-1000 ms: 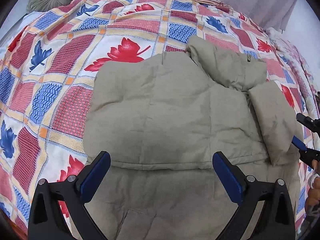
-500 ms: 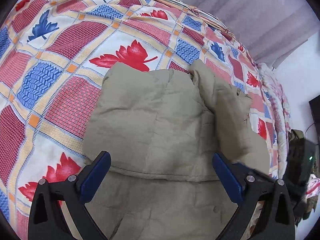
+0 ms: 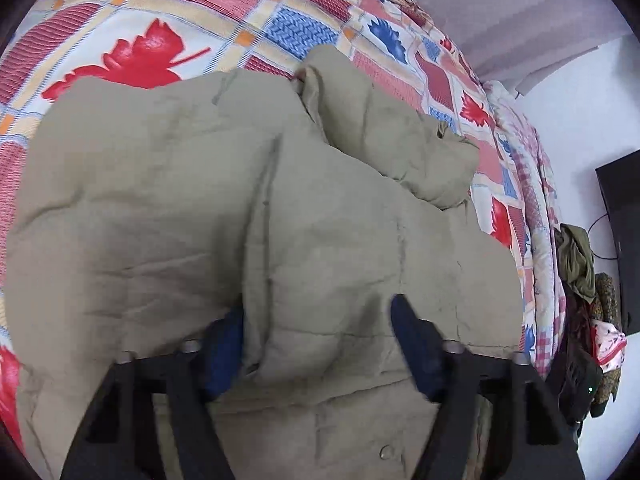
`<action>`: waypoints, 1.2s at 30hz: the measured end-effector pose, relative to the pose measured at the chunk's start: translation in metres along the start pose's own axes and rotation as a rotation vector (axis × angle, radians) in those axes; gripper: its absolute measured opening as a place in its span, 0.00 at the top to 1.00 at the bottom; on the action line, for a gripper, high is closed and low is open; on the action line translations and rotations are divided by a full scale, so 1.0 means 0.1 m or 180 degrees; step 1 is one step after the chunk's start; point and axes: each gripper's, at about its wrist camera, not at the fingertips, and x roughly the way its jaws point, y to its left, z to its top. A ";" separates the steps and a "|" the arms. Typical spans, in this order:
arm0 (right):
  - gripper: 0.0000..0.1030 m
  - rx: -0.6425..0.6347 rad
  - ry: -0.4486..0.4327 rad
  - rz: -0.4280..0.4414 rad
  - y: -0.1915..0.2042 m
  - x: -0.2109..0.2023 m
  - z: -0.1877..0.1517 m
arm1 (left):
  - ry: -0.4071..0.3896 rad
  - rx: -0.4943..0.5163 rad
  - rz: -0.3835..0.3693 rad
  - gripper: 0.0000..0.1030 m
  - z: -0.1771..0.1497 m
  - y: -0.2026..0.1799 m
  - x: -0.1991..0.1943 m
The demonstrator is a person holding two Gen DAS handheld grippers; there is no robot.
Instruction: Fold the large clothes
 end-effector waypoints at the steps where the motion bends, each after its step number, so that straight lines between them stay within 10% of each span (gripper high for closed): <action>1: 0.81 0.0054 -0.0009 -0.0109 -0.16 -0.01 -0.02 | 0.0039 0.0047 -0.0021 0.81 0.02 -0.08 0.07; 8: 0.83 0.0369 -0.0385 -0.0854 -0.84 -0.19 0.21 | -0.0108 0.0346 0.0258 0.89 -0.11 -0.28 0.00; 18: 0.87 0.0421 -0.0246 -0.0963 -0.93 0.19 0.14 | -0.0127 0.0377 0.0844 0.78 -0.16 -0.10 -0.03; 22: 0.84 0.0564 -0.0124 -0.0770 -0.97 0.04 0.13 | -0.0260 0.0540 0.1161 0.78 -0.14 -0.08 -0.29; 28: 0.83 0.0836 -0.0322 -0.0373 -1.06 -0.52 -0.11 | -0.0414 0.0542 0.1019 0.78 -0.04 -0.16 -0.53; 36: 0.83 0.1151 -0.0745 0.0011 -1.27 -0.48 0.49 | -0.0358 0.0705 0.1333 0.78 0.08 -0.42 0.09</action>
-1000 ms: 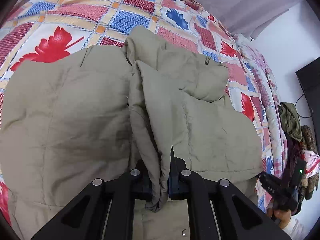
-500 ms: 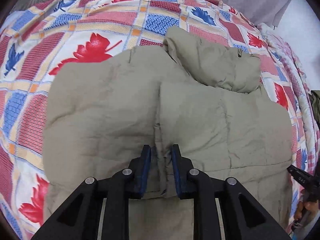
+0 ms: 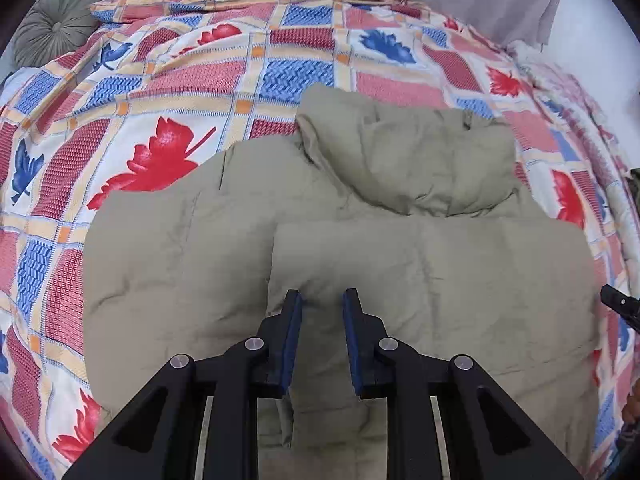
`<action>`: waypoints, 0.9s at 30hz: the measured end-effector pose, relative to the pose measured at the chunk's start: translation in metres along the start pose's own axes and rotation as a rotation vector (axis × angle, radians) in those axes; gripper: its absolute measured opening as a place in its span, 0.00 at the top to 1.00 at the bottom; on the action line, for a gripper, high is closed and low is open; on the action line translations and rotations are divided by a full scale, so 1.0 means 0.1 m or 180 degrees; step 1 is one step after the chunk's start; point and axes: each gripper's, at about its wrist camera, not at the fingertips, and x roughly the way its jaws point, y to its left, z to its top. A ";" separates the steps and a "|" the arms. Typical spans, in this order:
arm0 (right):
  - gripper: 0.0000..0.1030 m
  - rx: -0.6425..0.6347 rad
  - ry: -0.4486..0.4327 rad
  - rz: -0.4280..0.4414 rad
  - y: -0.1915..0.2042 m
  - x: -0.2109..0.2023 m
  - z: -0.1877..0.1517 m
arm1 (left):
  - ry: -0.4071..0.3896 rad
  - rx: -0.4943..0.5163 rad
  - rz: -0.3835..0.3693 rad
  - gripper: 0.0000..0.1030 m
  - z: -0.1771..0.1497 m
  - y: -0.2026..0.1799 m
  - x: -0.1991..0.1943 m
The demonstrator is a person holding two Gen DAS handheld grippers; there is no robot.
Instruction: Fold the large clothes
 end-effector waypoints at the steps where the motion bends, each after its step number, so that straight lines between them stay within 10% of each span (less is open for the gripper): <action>1: 0.83 -0.0056 0.0051 0.0014 0.06 0.12 0.03 | 0.0042 -0.0029 0.0029 0.78 -0.02 0.02 0.09; 10: 0.84 0.0173 0.0252 -0.0061 -0.06 0.79 -0.12 | 0.0053 -0.0120 -0.0050 0.78 -0.06 0.10 0.31; 27: 0.78 0.0108 0.0253 -0.0133 0.09 0.12 -0.51 | 0.0056 -0.0047 0.0145 0.78 -0.55 0.37 -0.51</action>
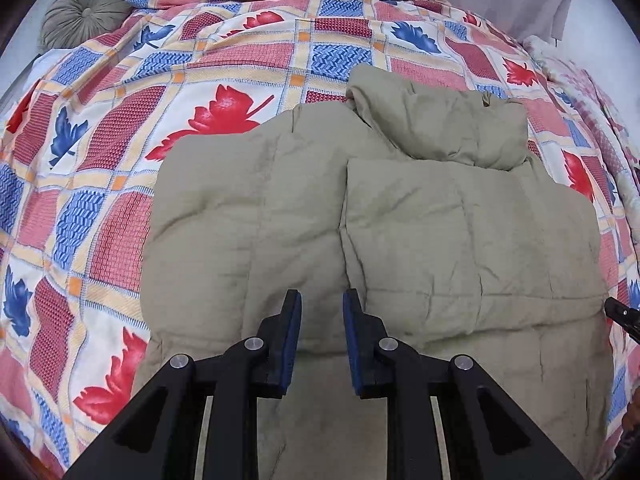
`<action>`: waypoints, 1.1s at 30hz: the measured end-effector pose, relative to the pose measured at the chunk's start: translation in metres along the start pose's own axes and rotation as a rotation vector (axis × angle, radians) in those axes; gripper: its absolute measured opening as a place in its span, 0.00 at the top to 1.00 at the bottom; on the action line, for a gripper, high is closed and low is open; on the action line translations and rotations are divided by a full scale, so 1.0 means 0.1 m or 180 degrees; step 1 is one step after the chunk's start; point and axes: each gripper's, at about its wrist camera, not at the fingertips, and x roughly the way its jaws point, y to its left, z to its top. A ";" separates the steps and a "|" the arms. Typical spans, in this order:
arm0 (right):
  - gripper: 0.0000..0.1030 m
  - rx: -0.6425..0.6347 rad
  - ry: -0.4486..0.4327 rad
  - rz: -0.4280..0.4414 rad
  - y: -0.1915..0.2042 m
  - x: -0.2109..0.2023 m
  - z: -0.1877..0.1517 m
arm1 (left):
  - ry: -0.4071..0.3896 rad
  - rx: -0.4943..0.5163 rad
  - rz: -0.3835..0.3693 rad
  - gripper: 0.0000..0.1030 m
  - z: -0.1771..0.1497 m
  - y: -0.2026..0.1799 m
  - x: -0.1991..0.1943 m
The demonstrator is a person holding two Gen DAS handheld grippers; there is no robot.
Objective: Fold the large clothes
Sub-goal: 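Open both tools and lift them away from the folded jacket, then grasp the khaki jacket's hem edge with both tools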
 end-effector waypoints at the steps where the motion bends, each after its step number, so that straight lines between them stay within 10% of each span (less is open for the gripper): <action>1: 0.78 -0.0006 0.0010 -0.0014 0.02 -0.03 -0.06 | 0.0018 0.0003 0.0003 0.78 -0.04 0.01 -0.02; 5: 0.71 0.0037 0.0096 0.0034 0.05 -0.11 -0.28 | 0.0053 -0.0038 -0.0074 0.77 -0.21 0.10 -0.14; 8: 0.70 0.0045 0.0160 0.0048 0.07 -0.14 -0.41 | 0.0019 -0.0170 -0.0022 0.02 -0.32 0.20 -0.24; 16: 0.67 0.0092 0.0297 0.0072 0.11 -0.23 -0.70 | 0.0005 -0.0071 0.0023 0.01 -0.53 0.22 -0.47; 24: 0.34 0.0064 0.0328 0.0276 0.21 -0.51 -1.01 | 0.0258 -0.0165 0.0032 0.01 -0.85 0.46 -0.64; 33: 0.33 0.0191 0.0491 0.0263 0.27 -0.83 -1.39 | 0.0465 -0.0167 0.0022 0.01 -1.21 0.53 -1.00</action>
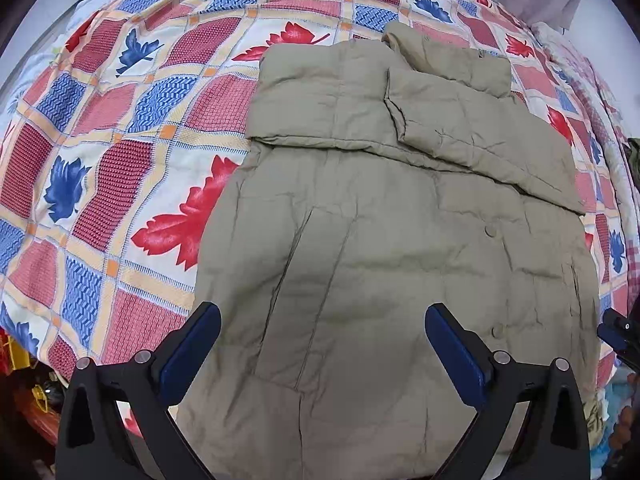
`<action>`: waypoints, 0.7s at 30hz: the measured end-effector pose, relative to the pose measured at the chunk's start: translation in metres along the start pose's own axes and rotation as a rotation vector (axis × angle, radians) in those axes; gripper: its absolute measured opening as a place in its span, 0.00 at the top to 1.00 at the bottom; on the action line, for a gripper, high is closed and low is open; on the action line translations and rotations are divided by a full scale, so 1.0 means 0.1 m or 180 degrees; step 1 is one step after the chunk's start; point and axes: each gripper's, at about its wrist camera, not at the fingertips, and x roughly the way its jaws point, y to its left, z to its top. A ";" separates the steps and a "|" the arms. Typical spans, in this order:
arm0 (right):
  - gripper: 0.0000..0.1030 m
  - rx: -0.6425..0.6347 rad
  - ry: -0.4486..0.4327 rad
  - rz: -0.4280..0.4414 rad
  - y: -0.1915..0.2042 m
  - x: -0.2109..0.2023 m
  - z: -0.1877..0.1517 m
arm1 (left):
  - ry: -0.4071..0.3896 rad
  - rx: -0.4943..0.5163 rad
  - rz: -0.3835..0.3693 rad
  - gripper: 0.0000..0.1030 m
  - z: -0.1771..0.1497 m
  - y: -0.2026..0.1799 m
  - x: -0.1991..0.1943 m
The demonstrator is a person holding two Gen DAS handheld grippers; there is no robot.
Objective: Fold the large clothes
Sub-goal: 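Grasp the khaki jacket's hem edge with both tools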
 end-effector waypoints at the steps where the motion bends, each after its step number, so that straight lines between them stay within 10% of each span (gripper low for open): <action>1: 0.32 0.0017 0.0021 0.0018 0.00 -0.02 -0.04 | 0.0022 0.0017 0.0003 0.01 -0.03 0.00 -0.03; 21: 0.10 0.0322 0.0291 0.0241 0.05 -0.49 -0.61 | 0.0471 0.0212 0.0062 0.01 -0.65 0.14 -0.37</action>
